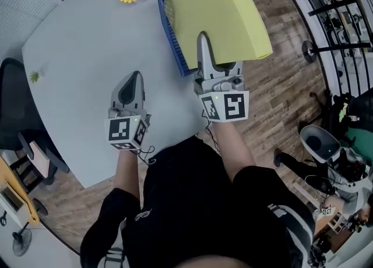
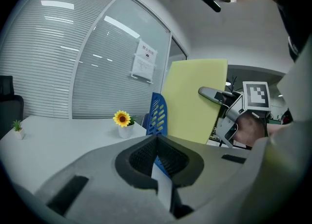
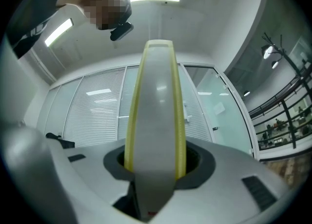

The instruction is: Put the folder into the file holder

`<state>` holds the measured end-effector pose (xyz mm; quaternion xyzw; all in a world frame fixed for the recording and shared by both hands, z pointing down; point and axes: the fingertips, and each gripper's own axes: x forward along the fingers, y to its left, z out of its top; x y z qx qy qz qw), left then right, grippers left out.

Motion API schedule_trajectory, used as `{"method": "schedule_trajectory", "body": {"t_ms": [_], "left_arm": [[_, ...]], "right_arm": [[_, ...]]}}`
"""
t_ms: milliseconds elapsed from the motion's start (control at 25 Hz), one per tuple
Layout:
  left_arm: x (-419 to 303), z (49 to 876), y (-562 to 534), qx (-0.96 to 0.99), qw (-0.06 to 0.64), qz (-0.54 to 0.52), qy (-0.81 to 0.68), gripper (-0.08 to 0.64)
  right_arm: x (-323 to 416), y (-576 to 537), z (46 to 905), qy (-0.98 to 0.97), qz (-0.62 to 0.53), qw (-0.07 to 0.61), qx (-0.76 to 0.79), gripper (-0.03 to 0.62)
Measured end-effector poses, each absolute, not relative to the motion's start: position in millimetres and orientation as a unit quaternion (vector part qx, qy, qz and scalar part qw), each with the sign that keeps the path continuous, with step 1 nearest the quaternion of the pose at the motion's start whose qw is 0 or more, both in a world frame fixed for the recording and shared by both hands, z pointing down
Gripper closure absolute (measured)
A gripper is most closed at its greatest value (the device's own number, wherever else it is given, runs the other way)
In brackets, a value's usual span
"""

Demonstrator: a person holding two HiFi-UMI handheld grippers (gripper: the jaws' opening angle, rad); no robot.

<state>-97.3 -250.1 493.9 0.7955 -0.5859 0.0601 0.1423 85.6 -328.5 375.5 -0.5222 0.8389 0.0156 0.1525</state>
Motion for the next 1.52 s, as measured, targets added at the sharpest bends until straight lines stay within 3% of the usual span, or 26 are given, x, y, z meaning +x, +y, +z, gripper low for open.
{"method": "schedule_trajectory", "body": {"t_ms": [1520], "left_arm": [[-93.5,516.5,-249.4,0.796,0.166,0.066,-0.578,0.554]], "right_arm": [[59.1,-327.7,415.5,0.843,0.0,0.086,-0.53,0.425]]}}
